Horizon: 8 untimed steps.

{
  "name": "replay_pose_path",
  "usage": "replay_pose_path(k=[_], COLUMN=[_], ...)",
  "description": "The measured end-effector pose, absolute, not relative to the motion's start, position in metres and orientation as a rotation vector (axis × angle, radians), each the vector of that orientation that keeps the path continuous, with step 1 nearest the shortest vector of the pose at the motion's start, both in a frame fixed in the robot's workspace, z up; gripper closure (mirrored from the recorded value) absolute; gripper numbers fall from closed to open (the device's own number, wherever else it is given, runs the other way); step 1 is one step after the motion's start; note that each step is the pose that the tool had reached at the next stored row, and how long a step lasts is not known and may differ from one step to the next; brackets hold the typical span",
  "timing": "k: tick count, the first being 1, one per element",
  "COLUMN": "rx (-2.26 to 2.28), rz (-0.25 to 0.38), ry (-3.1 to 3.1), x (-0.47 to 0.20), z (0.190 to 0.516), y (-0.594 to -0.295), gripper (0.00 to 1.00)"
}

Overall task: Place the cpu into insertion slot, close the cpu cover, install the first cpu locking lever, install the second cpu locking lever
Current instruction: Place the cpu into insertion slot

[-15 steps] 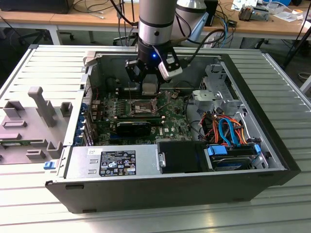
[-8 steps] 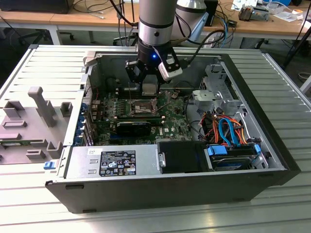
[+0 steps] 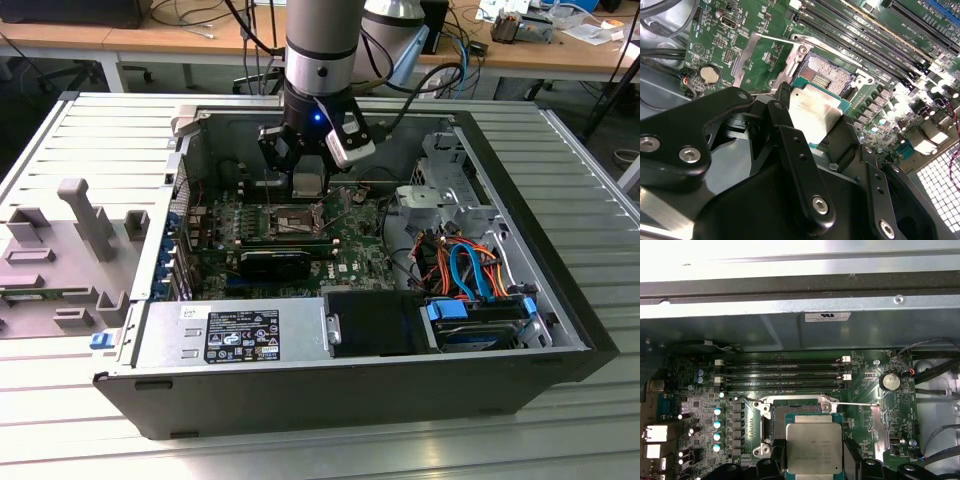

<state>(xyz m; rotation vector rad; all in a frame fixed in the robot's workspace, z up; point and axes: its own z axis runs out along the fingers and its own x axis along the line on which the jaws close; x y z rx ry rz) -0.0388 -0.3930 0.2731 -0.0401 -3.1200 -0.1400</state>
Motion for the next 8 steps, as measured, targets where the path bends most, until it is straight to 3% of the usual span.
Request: replay_pose_path(k=[8], rx=[-0.04], rz=[-0.14], ry=[-3.12], x=[-0.0388], z=[0.2719], y=[-0.3937], gripper=[0.46])
